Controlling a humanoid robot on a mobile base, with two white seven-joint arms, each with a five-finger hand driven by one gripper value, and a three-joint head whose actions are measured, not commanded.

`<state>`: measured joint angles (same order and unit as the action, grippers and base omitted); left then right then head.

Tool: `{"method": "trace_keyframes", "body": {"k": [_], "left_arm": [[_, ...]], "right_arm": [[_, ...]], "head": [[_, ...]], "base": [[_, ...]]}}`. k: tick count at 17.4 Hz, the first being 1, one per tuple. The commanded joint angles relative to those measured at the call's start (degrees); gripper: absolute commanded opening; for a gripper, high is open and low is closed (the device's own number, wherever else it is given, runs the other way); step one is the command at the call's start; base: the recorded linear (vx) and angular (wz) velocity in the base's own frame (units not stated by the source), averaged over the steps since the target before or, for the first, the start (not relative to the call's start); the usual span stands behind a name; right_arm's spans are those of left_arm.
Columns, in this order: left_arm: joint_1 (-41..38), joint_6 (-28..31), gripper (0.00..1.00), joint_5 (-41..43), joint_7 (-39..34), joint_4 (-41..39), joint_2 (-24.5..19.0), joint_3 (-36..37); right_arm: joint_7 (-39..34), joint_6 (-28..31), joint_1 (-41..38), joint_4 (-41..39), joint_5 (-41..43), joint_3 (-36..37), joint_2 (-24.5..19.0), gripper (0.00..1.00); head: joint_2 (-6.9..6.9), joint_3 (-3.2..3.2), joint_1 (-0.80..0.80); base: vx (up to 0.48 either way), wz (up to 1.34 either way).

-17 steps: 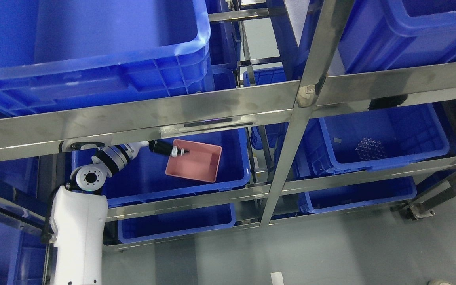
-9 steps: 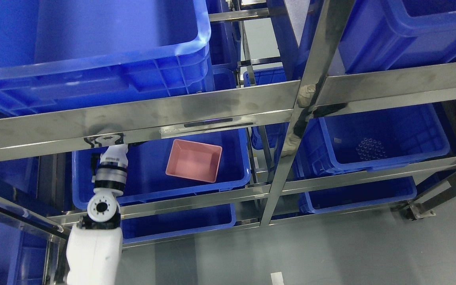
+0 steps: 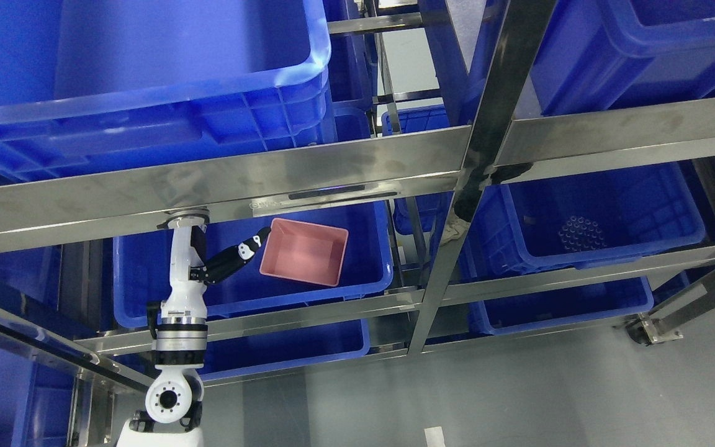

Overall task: Place storage box into left shelf container
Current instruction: 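Release the pink box and withdraw the left hand from the bin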

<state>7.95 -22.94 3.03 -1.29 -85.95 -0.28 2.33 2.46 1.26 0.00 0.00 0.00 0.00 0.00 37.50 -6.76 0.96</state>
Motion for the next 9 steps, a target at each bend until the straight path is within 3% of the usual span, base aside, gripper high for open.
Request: {"method": "trace_keyframes", "body": {"k": [1,9], "left_arm": [[-2.5,1.31,1.0,-0.65,0.15,-5.72,-0.72,0.39],[-2.59,1.49,1.0,-0.65,0.41,-5.72,-0.72,1.88]], "right_arm": [[0.0,-0.03,-0.53,-1.0,-0.09,0.26,1.0,1.0],[0.0,-0.03,-0.53,-1.0,-0.09,0.26,1.0,1.0]], "head": [[0.0,0.0,0.0],[0.0,0.0,0.0]], "base": [[0.0,0.0],[-0.015,0.09]]}}
